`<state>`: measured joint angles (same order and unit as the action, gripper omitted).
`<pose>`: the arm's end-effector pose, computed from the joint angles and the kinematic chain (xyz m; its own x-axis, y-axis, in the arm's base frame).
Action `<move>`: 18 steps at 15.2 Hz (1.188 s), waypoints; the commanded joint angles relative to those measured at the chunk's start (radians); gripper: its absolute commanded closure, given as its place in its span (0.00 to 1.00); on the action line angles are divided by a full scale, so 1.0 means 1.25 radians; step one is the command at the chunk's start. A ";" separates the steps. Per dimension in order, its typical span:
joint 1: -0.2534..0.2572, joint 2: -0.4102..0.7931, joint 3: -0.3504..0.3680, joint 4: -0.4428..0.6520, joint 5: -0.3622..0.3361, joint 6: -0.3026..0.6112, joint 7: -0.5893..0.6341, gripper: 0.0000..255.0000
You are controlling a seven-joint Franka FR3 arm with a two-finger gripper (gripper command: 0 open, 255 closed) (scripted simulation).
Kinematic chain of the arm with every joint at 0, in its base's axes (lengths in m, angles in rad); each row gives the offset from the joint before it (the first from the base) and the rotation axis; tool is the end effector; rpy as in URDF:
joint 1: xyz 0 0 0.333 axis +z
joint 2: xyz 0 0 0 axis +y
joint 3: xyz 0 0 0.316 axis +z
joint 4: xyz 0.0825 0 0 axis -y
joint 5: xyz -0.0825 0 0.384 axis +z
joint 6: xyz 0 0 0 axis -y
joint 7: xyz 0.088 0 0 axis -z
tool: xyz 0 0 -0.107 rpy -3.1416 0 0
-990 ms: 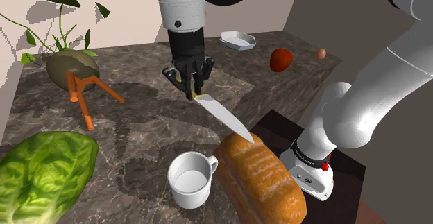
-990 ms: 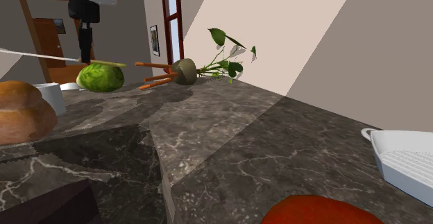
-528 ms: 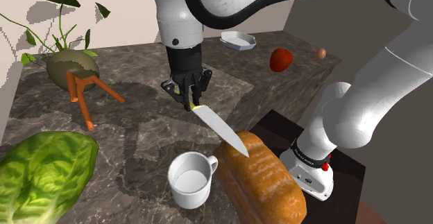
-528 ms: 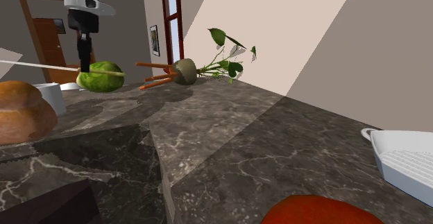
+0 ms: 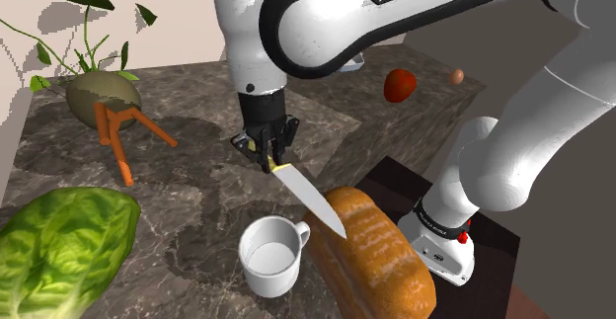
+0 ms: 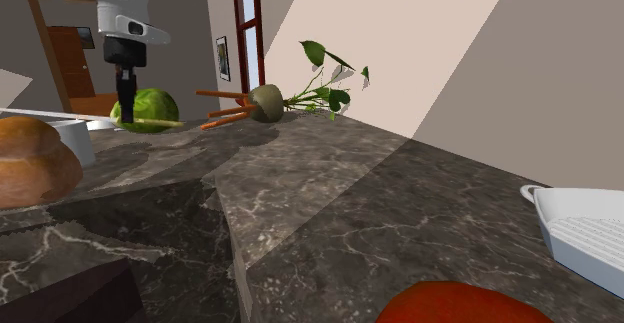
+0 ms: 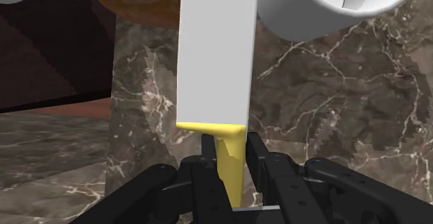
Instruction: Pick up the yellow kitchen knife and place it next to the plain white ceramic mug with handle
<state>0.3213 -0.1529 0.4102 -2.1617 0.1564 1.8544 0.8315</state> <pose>0.3523 0.3389 0.4443 0.9708 -0.1683 -0.1711 -0.1586 -0.9849 0.0690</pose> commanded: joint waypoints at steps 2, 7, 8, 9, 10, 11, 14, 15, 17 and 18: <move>0.001 0.009 0.003 -0.025 -0.001 0.034 0.000 1.00; 0.002 0.031 0.007 -0.059 -0.006 0.089 0.001 1.00; 0.002 0.036 0.008 -0.065 -0.007 0.100 0.002 1.00; 0.002 0.041 0.009 -0.071 -0.008 0.111 0.002 1.00; 0.002 0.047 0.010 -0.077 -0.009 0.122 0.003 1.00; 0.002 0.052 0.010 -0.083 -0.011 0.133 0.003 1.00; 0.003 0.070 0.013 -0.099 -0.016 0.167 0.006 1.00; 0.003 0.077 0.014 -0.104 -0.018 0.178 0.007 1.00; 0.003 0.090 0.015 -0.114 -0.022 0.199 0.009 1.00; 0.003 0.090 0.015 -0.114 -0.022 0.199 0.009 1.00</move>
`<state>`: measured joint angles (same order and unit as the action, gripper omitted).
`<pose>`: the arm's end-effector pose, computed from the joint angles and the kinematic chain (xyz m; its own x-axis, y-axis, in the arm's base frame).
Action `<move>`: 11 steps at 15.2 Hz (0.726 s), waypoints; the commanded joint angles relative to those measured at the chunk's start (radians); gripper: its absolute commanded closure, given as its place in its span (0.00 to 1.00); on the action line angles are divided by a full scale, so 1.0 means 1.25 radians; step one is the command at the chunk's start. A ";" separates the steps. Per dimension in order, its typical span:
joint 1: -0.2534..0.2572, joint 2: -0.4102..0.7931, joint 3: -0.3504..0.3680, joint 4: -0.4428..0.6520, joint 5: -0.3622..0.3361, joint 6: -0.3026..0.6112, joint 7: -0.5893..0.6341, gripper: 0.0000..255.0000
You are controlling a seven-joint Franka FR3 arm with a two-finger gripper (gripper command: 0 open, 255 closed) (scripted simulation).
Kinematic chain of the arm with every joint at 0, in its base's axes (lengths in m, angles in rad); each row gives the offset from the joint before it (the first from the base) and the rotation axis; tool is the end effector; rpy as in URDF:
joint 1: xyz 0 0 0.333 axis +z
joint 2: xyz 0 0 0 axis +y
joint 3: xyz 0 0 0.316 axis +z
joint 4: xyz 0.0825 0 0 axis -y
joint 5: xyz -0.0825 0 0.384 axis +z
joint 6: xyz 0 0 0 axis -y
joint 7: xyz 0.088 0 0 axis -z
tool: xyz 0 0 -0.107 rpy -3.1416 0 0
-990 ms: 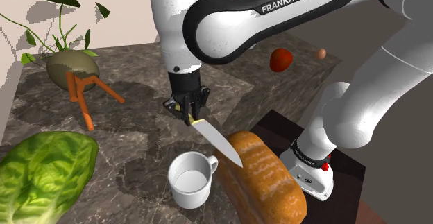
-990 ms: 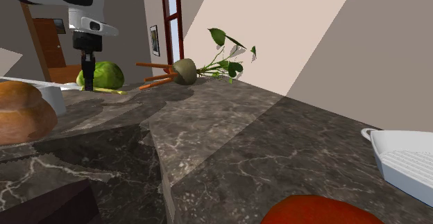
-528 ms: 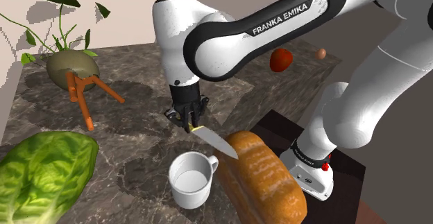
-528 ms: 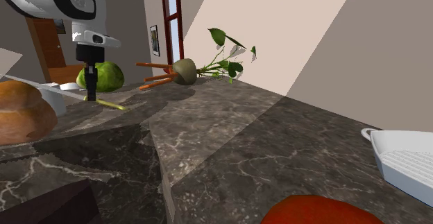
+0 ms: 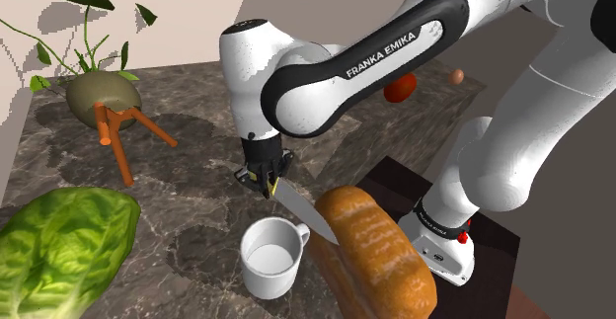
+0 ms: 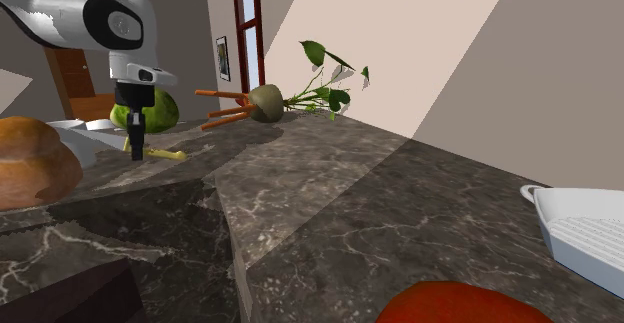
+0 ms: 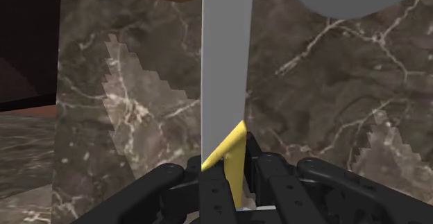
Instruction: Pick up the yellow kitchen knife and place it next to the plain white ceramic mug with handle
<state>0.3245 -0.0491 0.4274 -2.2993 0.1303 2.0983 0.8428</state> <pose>0.3525 0.3385 0.3545 0.9716 -0.1696 -0.1650 -0.1610 -0.9849 0.0641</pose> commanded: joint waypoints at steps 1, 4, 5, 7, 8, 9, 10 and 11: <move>0.001 0.007 0.001 -0.004 -0.001 0.004 0.000 1.00; 0.001 0.007 0.001 -0.004 -0.001 0.004 0.000 1.00; 0.001 0.007 0.001 -0.004 -0.001 0.004 0.000 1.00; 0.000 0.008 0.000 -0.003 -0.002 0.004 0.000 0.00; 0.001 0.010 0.001 0.000 -0.003 0.004 0.001 0.00; 0.001 0.008 0.000 0.000 -0.002 0.002 0.001 0.00; 0.001 0.008 0.000 0.000 -0.002 0.002 0.001 0.00; 0.001 0.008 0.000 0.000 -0.002 0.002 0.001 0.00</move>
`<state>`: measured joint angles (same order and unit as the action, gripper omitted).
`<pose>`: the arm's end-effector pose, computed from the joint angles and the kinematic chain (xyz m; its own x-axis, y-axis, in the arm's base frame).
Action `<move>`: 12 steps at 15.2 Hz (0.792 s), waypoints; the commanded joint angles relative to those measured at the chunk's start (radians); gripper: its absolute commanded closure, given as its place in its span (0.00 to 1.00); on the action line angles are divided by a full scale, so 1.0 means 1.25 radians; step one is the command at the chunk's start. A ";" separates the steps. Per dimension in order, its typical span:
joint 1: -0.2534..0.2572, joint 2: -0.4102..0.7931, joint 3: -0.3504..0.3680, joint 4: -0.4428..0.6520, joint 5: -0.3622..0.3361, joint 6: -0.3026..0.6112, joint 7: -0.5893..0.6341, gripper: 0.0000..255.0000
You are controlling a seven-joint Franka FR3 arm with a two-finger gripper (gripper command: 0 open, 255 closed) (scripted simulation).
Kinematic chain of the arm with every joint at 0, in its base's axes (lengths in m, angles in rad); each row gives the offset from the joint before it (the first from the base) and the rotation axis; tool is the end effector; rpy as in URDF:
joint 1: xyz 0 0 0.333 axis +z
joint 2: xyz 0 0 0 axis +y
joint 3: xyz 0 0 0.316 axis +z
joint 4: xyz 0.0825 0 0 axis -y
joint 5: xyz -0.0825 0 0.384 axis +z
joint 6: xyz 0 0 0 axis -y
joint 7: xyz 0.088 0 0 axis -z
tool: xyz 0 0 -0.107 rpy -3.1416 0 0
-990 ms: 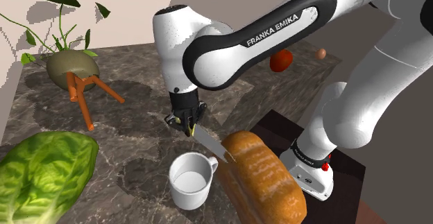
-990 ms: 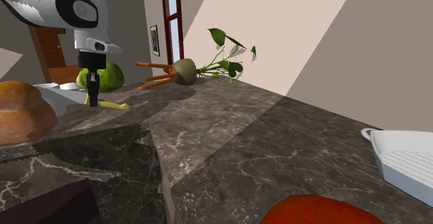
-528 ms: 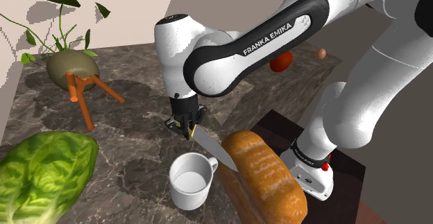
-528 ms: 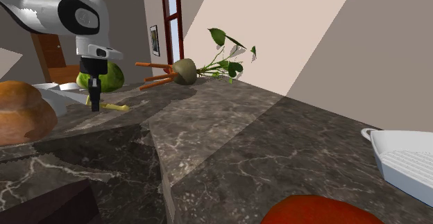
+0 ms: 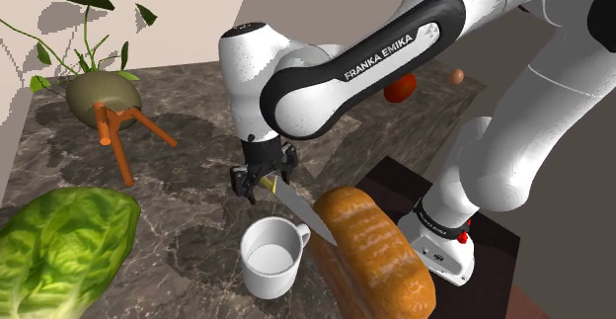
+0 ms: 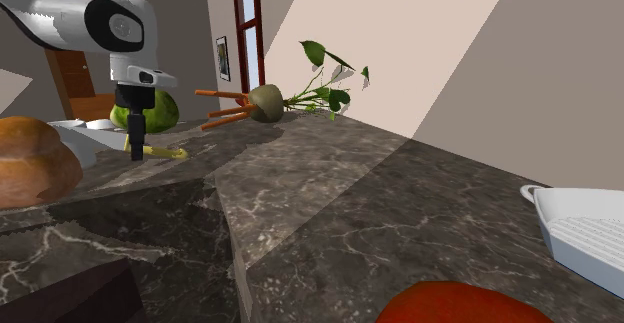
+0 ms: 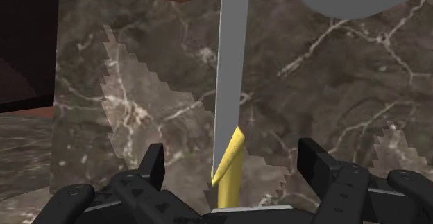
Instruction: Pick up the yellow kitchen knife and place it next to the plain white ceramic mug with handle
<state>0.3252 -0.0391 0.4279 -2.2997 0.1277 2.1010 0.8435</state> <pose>0.3525 0.3390 0.3501 0.9709 -0.1683 -0.1705 -0.1587 -0.9850 0.0685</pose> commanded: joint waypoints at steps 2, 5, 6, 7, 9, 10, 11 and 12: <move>-0.001 -0.012 -0.002 0.014 0.003 -0.026 -0.003 0.00; -0.006 -0.036 -0.008 0.069 0.007 -0.104 -0.008 0.00; -0.006 -0.036 -0.008 0.069 0.007 -0.104 -0.008 0.00; -0.005 -0.037 -0.008 0.069 0.007 -0.104 -0.008 0.00; -0.005 -0.036 -0.008 0.069 0.007 -0.104 -0.008 0.00; -0.005 -0.036 -0.008 0.069 0.007 -0.104 -0.008 0.00; -0.005 -0.036 -0.008 0.069 0.007 -0.104 -0.008 0.00; -0.005 -0.036 -0.008 0.069 0.007 -0.104 -0.008 0.00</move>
<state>0.3183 -0.0844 0.4176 -2.2139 0.1359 1.9716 0.8340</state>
